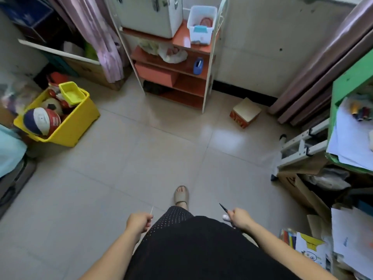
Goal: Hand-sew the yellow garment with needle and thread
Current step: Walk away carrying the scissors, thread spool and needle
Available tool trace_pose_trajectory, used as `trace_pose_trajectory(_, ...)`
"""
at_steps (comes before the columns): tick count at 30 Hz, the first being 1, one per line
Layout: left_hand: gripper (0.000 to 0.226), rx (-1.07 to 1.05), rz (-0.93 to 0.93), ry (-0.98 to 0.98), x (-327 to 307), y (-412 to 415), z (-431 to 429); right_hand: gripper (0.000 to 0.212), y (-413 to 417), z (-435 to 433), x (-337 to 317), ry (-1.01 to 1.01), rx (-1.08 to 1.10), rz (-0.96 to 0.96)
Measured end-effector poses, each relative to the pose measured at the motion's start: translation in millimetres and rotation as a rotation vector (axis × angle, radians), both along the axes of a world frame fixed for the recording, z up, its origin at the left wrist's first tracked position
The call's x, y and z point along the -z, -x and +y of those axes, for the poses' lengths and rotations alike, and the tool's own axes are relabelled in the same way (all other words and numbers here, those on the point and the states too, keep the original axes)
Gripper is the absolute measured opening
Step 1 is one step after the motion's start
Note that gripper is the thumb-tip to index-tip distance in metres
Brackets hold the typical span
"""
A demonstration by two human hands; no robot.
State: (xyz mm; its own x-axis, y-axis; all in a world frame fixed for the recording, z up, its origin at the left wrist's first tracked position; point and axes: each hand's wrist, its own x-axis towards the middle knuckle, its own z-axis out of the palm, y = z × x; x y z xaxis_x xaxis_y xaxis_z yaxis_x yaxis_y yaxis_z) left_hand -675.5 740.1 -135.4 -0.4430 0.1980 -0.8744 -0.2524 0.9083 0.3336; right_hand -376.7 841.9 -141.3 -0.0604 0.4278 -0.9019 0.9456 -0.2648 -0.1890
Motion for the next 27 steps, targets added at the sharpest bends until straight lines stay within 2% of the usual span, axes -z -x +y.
trace_pose_trajectory(4,0.028,0.034,0.033,0.060,1,64,63,0.039,51,98,-17,-0.118,0.055,0.068)
trace_pose_trajectory(9,0.028,0.090,0.089,0.114,2,119,141,0.026,92,193,-24,-0.224,0.147,0.049)
trace_pose_trajectory(12,0.028,0.074,0.059,0.118,10,127,189,0.025,103,245,-18,-0.197,0.134,0.037)
trace_pose_trajectory(16,0.025,0.041,0.015,0.125,22,117,263,0.034,101,322,-6,-0.179,0.032,-0.004)
trace_pose_trajectory(19,0.025,-0.023,-0.038,0.071,17,116,320,0.033,97,374,-4,-0.207,0.038,-0.019)
trace_pose_trajectory(23,0.028,0.065,-0.038,-0.030,1,130,396,0.033,86,399,-5,-0.256,0.076,-0.034)
trace_pose_trajectory(27,0.029,0.141,-0.038,-0.118,-18,131,449,0.033,83,385,-5,-0.265,0.132,-0.048)
